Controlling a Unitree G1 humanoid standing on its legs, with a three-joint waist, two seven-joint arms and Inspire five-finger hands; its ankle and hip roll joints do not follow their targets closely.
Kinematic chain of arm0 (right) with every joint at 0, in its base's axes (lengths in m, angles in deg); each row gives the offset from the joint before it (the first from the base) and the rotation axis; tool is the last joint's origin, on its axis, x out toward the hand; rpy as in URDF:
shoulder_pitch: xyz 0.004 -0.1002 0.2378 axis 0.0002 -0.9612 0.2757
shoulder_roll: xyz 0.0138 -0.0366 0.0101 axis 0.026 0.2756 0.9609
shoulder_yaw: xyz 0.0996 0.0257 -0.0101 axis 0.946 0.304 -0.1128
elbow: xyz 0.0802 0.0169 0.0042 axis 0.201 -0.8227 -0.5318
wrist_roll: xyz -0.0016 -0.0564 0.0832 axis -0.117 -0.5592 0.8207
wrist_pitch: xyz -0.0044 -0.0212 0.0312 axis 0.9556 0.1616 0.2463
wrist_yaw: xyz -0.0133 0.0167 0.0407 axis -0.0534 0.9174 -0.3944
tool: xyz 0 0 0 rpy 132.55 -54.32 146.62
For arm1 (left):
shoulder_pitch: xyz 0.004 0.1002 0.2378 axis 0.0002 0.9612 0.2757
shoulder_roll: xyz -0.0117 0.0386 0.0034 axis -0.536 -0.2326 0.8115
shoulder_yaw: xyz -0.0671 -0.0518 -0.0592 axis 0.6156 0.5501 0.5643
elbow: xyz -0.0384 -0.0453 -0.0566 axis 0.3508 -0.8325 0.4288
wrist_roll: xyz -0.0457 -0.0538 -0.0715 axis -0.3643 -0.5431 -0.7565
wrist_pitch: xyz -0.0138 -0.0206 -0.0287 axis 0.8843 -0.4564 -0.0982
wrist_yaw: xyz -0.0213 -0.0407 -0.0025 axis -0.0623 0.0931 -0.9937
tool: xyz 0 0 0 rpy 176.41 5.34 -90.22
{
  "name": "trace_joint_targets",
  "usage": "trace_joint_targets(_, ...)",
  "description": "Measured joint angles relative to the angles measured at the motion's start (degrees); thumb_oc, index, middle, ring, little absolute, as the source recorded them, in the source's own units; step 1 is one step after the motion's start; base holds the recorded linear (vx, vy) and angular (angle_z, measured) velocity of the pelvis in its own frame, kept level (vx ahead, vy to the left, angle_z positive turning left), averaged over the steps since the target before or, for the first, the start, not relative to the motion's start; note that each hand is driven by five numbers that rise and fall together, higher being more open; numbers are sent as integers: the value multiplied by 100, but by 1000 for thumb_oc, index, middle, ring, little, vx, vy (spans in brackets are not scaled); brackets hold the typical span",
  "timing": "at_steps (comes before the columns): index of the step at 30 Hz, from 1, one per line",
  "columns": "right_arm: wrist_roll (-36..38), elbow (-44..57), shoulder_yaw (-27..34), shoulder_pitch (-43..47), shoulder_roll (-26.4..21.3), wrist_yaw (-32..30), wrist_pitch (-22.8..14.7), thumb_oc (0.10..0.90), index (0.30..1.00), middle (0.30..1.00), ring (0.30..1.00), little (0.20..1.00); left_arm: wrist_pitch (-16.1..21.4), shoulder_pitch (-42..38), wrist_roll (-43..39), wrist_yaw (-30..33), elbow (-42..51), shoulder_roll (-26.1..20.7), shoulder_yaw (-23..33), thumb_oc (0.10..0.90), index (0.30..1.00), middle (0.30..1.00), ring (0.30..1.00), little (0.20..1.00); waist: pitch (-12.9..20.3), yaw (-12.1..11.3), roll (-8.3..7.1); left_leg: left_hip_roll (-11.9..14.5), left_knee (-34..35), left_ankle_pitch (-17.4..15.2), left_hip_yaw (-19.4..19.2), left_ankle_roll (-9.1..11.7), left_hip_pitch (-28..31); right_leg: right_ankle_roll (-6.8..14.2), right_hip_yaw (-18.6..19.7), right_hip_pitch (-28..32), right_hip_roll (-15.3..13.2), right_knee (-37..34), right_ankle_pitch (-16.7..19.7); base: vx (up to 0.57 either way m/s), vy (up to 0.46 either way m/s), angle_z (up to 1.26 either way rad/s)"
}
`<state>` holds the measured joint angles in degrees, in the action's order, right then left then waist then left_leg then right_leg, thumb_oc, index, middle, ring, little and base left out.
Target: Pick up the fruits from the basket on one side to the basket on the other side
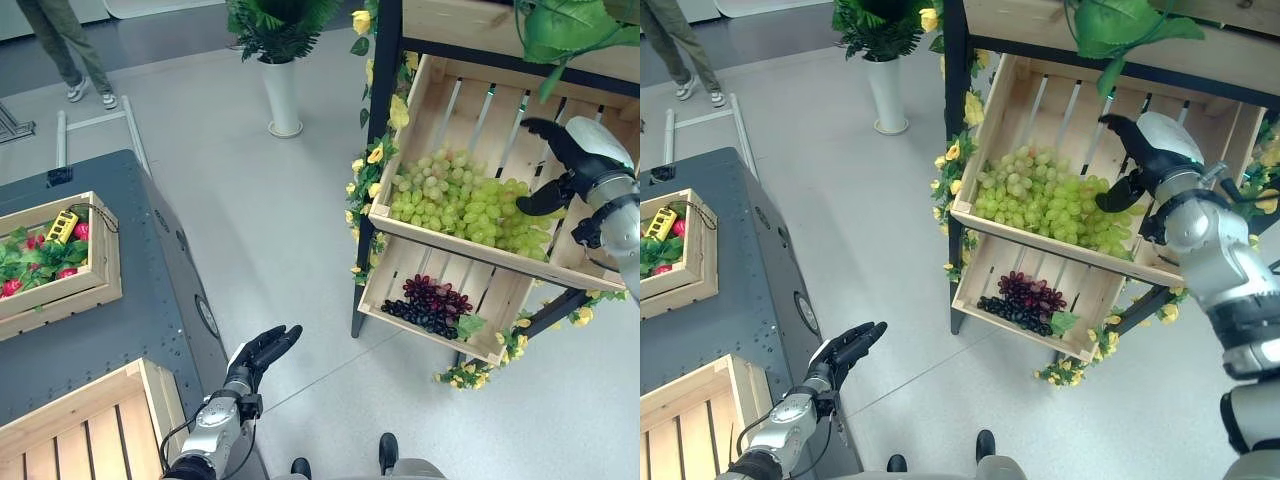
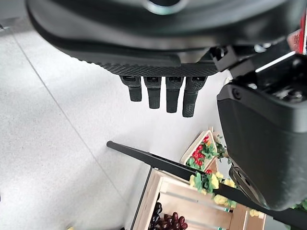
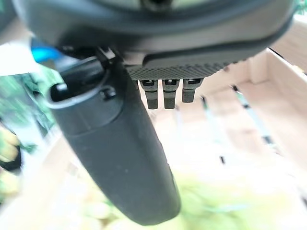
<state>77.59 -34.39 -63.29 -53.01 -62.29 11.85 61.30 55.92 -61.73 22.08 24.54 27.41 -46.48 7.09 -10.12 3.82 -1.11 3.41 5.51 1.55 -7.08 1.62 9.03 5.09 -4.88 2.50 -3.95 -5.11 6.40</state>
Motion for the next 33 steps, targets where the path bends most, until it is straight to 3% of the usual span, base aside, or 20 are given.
trace_joint_targets(9,-32,1353,262,-1017,441,-90,-436,800,900,900,900,900,-72,8,112,69,-8,169,50,800,900,900,900,900,36,182,58,8,1,-31,-109,-44,25,7,122,-13,0,0,7,-6,-21,-6)
trace_joint_targets(18,12,2193,262,-1145,730,-63,-678,800,900,900,900,900,-114,8,201,226,-93,252,56,800,900,900,900,900,89,176,125,-4,1,-13,-112,-16,24,18,122,-14,-2,0,14,-2,-11,0)
trace_joint_targets(24,713,2640,230,-1553,1552,388,-1382,800,900,900,900,900,-111,36,190,359,-305,396,113,800,900,900,900,900,172,140,116,3,1,-12,-97,-14,18,14,97,-6,-2,0,9,17,-47,2)
trace_joint_targets(28,841,2565,-270,-2170,2086,811,-1563,800,900,900,900,900,-103,214,204,448,-494,528,118,800,900,900,900,900,318,111,72,16,1,-10,-70,-10,2,27,65,-3,-8,0,-12,-4,-74,5)
trace_joint_targets(33,1106,1617,-1010,-2969,2621,1293,-1626,800,900,900,900,900,-70,414,218,612,-790,575,48,800,900,900,900,900,390,54,-35,38,2,-13,51,-20,-57,5,-40,-4,-15,0,-43,13,-66,10)
